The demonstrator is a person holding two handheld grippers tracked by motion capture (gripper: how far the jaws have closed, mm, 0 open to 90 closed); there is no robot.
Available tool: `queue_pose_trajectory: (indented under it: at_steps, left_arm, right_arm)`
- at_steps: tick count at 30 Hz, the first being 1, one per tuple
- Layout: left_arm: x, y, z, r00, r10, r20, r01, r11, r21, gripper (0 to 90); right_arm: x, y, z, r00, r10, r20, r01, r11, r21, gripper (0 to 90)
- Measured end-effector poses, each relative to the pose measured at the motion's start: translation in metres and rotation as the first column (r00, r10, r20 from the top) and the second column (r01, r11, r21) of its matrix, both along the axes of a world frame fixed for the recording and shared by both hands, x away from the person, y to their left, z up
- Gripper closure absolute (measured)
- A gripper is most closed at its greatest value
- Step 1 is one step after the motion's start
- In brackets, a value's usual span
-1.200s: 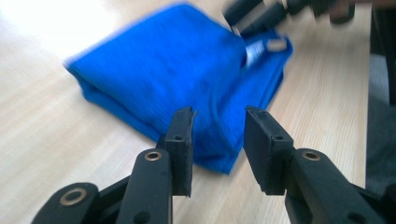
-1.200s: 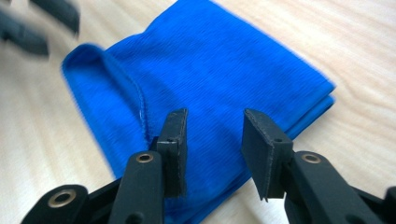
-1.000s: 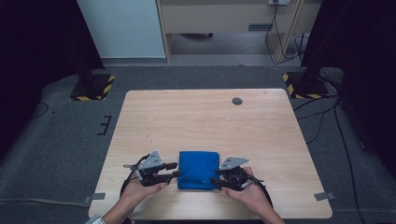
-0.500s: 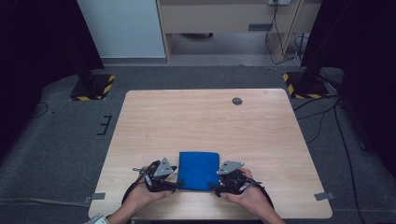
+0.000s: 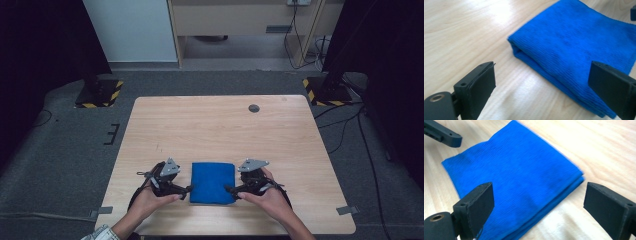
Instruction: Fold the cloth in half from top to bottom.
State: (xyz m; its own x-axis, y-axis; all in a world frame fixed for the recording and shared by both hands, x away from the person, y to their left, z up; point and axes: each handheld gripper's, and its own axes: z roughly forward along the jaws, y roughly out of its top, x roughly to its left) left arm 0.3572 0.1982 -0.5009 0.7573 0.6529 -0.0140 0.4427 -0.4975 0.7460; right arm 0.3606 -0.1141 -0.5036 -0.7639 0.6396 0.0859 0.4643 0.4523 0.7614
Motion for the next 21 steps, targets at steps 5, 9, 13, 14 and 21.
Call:
queue_pose_trajectory:
  at_steps: [5, 9, 13, 14, 21]
  left_arm:
    - [0.009, 0.008, 0.005, 0.9997, 0.023, 0.000, -0.023, 0.9997, 0.004, 6.3]
    - [0.014, 0.012, 0.008, 0.9992, 0.039, 0.004, -0.039, 0.9992, 0.005, 6.1]
    - [0.018, 0.016, 0.011, 0.9986, 0.052, 0.010, -0.052, 0.9986, 0.008, 6.1]
    - [0.019, 0.017, 0.012, 0.9984, 0.055, 0.011, -0.055, 0.9985, 0.009, 6.0]
    - [0.027, 0.029, 0.015, 0.9956, 0.093, 0.010, -0.093, 0.9956, -0.002, 5.8]
  right_arm:
    - [0.011, -0.006, 0.006, 0.9994, -0.034, 0.004, 0.034, 0.999, 0.011, 9.0]
    - [0.015, -0.009, 0.011, 0.9988, -0.045, 0.017, 0.045, 0.999, 0.014, 8.6]
    - [0.020, -0.010, 0.017, 0.9984, -0.051, 0.026, 0.051, 0.999, 0.014, 8.4]
    - [0.021, -0.010, 0.019, 0.9980, -0.054, 0.032, 0.054, 0.998, 0.014, 8.4]
    - [0.032, -0.018, 0.029, 0.9946, -0.089, 0.053, 0.088, 0.996, 0.030, 8.3]
